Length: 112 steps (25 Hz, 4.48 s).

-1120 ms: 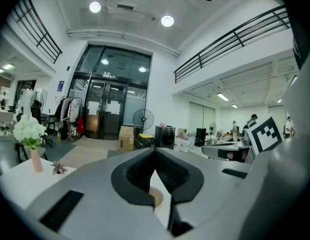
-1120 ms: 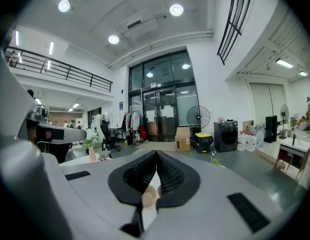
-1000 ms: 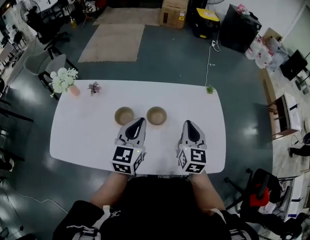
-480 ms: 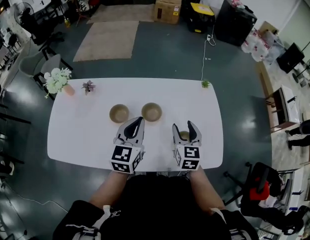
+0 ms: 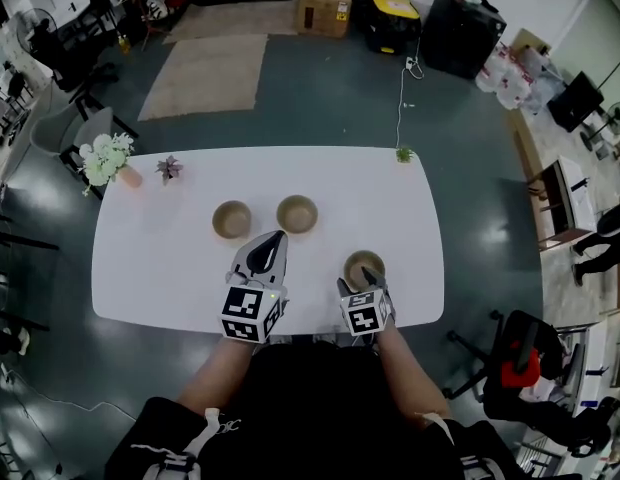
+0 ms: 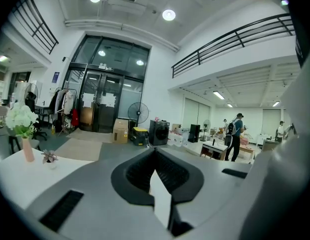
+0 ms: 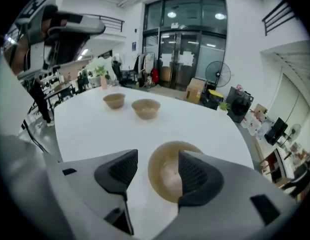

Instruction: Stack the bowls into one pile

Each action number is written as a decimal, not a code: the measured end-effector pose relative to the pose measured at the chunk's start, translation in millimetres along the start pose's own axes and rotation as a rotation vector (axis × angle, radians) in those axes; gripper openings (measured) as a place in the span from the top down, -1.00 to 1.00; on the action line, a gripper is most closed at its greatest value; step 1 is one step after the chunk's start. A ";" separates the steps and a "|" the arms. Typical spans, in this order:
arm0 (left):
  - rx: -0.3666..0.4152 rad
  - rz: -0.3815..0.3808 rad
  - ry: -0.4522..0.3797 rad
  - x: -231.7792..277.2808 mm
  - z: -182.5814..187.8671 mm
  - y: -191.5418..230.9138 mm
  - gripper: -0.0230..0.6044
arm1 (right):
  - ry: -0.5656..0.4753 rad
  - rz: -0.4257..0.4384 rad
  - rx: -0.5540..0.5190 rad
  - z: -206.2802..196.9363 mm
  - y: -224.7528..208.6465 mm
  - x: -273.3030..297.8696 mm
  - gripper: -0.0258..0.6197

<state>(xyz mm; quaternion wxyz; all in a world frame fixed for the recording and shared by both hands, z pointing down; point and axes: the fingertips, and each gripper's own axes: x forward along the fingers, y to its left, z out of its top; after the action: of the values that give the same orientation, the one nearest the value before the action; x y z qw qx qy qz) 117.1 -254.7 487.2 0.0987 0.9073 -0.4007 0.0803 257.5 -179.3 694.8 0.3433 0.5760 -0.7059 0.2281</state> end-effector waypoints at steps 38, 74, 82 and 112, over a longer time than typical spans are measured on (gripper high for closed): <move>-0.054 0.265 -0.029 -81.6 -9.1 75.8 0.89 | -0.072 0.009 -0.661 148.5 60.5 55.9 0.82; -0.061 0.322 -0.051 -96.2 5.3 87.4 0.89 | -0.760 0.092 0.090 242.7 27.6 -64.9 0.60; -0.014 0.213 -0.062 -58.5 20.3 58.9 0.89 | -0.901 -0.081 0.131 237.9 -23.0 -137.5 0.87; 0.061 0.150 -0.025 -119.1 5.2 180.8 0.89 | -0.807 -0.020 0.137 267.8 139.4 -52.5 0.87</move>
<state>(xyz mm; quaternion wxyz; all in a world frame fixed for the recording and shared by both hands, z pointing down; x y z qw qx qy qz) -96.2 -290.4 476.2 0.0596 0.8783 -0.4660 0.0885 68.2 -304.5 489.0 0.0017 0.6477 -0.7615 0.0270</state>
